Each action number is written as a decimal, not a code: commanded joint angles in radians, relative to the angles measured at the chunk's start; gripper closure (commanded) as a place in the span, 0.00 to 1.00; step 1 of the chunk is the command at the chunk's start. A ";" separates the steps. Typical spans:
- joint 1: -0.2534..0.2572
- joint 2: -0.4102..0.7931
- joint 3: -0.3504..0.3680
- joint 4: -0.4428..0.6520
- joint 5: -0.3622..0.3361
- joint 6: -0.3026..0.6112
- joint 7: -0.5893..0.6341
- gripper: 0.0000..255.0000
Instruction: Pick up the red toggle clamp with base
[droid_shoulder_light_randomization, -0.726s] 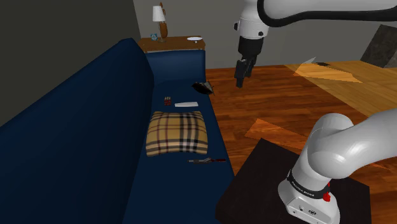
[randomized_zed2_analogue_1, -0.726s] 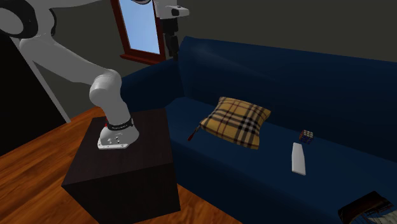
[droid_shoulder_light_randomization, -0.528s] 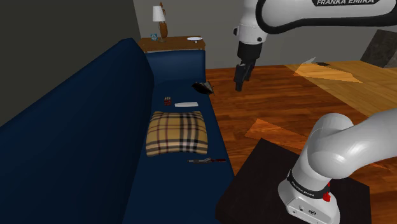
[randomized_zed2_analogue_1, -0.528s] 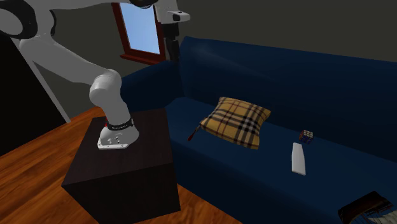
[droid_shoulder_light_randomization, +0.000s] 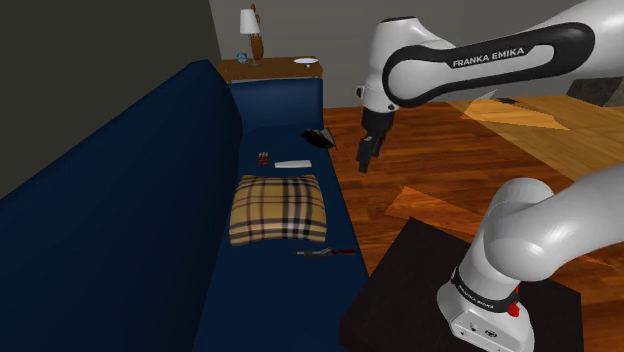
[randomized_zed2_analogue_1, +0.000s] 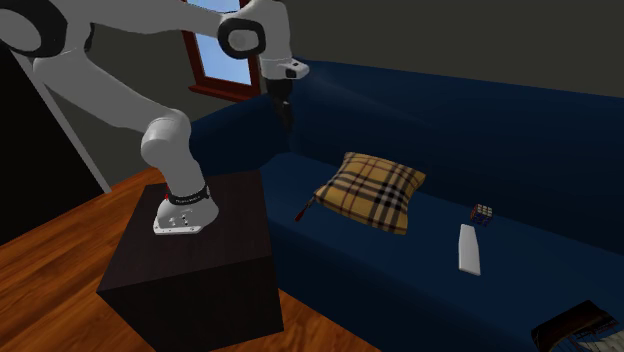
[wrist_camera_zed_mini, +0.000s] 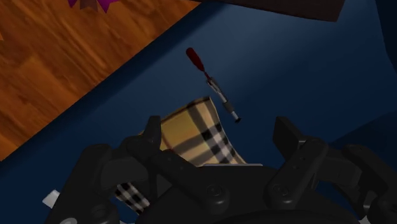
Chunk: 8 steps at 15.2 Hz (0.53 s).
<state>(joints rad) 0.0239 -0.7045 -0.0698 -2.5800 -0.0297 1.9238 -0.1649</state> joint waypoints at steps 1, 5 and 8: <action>0.006 0.030 -0.013 -0.047 0.010 0.080 -0.014 0.00; 0.021 0.122 -0.044 -0.119 0.034 0.243 -0.054 0.00; 0.039 0.213 -0.070 -0.157 0.062 0.371 -0.092 0.00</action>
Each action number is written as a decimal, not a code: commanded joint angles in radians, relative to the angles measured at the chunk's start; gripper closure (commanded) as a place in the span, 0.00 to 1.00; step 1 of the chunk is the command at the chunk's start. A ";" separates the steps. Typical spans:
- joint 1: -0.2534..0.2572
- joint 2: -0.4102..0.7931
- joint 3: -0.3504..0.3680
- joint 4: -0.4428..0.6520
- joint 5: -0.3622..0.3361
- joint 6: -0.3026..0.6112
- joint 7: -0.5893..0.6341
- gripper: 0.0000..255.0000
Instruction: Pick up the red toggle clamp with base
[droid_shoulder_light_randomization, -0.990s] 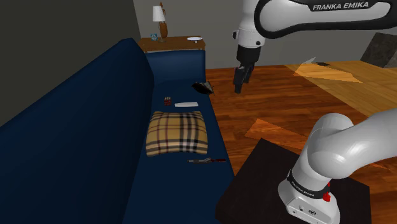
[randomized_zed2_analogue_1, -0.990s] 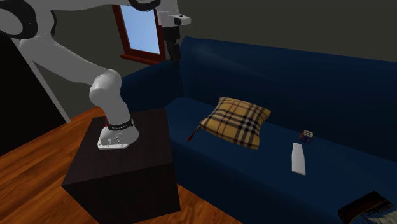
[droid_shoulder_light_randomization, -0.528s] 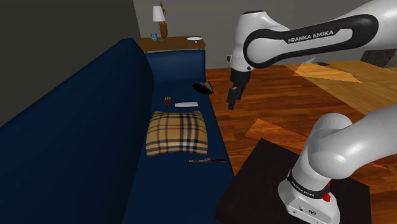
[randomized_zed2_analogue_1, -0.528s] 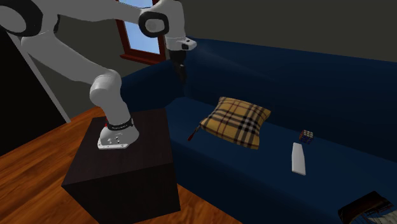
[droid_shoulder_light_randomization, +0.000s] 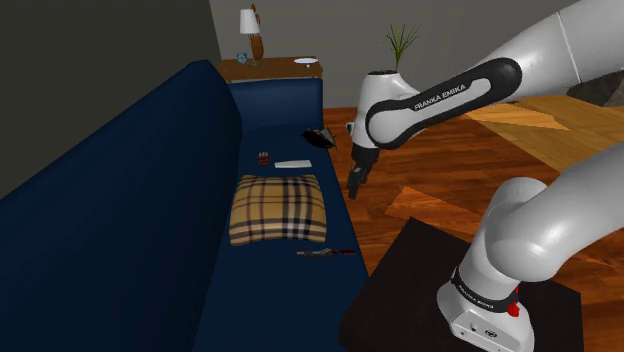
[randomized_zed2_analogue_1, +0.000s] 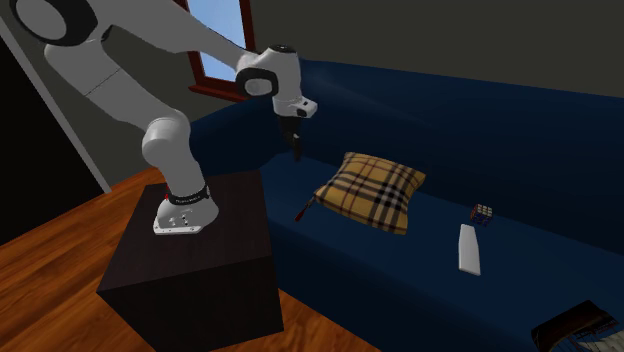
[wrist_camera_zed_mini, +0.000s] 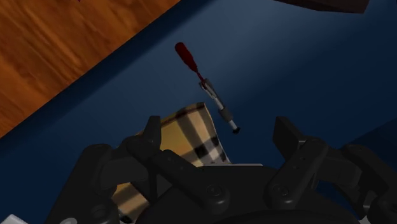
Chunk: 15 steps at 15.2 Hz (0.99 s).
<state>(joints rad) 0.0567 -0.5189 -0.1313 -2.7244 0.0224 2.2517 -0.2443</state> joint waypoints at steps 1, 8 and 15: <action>0.015 0.062 -0.017 -0.022 0.023 0.086 -0.028 0.00; 0.119 0.355 -0.094 -0.032 0.214 0.375 -0.210 0.00; 0.174 0.705 -0.047 0.083 0.729 0.542 -0.639 0.00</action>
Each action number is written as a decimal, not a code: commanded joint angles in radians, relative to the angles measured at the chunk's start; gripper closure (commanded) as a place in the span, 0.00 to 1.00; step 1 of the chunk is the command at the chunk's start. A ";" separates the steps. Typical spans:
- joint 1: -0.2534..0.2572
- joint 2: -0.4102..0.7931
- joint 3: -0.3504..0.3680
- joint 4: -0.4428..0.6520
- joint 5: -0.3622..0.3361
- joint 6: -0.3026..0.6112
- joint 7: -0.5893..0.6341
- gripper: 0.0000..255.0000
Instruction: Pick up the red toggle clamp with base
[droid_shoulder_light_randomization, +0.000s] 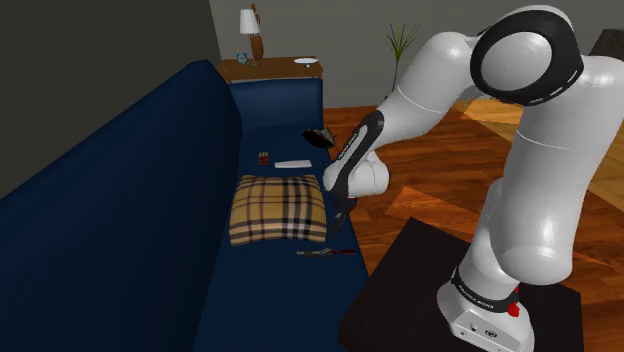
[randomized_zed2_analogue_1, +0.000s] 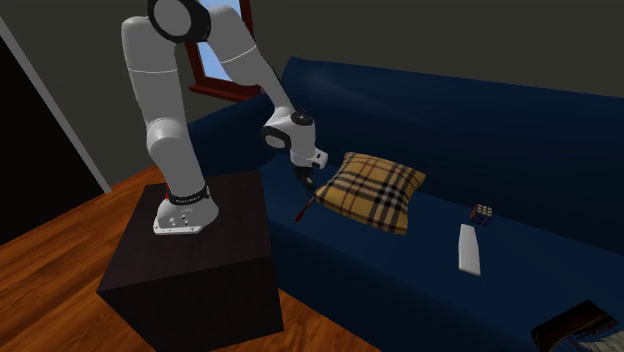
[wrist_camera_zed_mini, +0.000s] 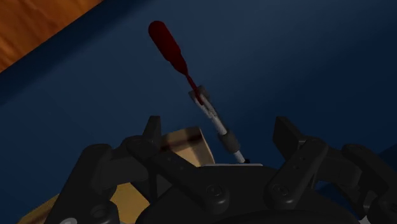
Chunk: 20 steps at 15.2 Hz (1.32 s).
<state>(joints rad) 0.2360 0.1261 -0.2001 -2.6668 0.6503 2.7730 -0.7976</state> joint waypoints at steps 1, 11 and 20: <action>-0.024 0.108 0.052 0.051 0.171 0.034 -0.147 0.00; -0.159 0.388 0.231 0.214 0.481 0.124 -0.453 0.00; -0.173 0.416 0.247 0.230 0.508 0.137 -0.484 1.00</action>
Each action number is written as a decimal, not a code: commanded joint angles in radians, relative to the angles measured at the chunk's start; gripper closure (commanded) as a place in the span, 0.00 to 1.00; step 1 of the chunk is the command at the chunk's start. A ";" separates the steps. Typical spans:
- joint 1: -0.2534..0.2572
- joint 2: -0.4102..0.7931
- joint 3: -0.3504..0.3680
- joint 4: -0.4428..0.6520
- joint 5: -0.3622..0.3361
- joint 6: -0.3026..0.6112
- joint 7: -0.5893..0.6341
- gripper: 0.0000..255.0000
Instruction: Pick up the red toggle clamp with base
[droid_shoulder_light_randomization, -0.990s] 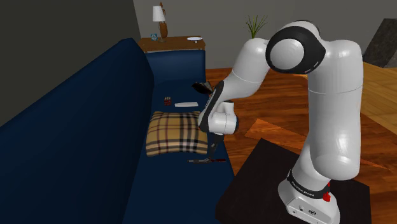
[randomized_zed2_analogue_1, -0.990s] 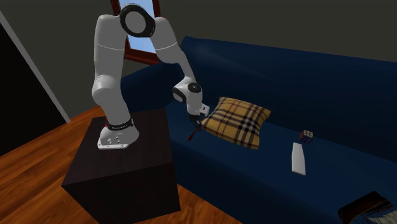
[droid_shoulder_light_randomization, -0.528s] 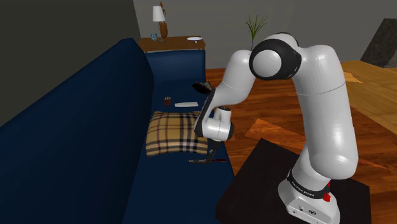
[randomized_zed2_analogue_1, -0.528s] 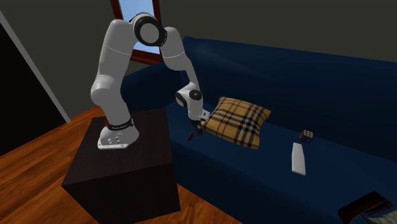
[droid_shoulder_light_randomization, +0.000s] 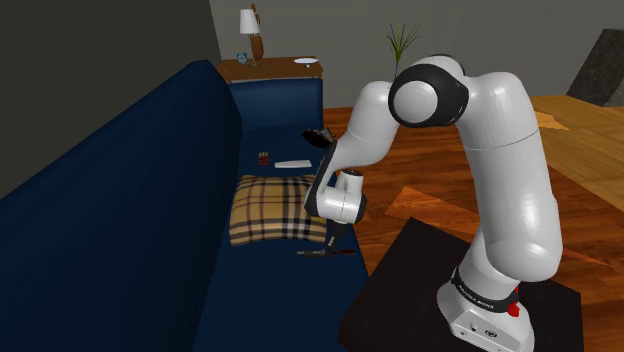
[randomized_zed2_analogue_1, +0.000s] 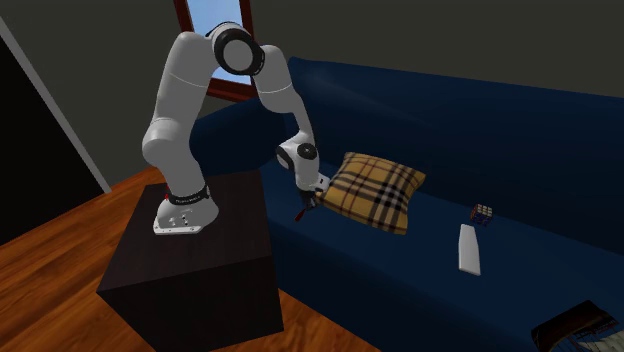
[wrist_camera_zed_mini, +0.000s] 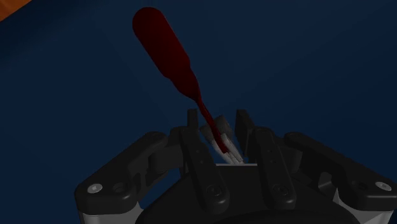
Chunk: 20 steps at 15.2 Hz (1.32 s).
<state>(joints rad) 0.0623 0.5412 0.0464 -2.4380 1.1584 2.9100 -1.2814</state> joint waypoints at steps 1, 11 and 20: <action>0.000 0.001 0.001 0.001 0.000 0.000 0.000 1.00; 0.061 -0.122 -0.071 -0.067 -0.122 -0.056 0.131 1.00; 0.124 -0.264 -0.156 -0.131 -0.286 -0.121 0.289 1.00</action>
<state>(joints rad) 0.1816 0.2889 -0.1040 -2.5633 0.8846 2.7932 -1.0052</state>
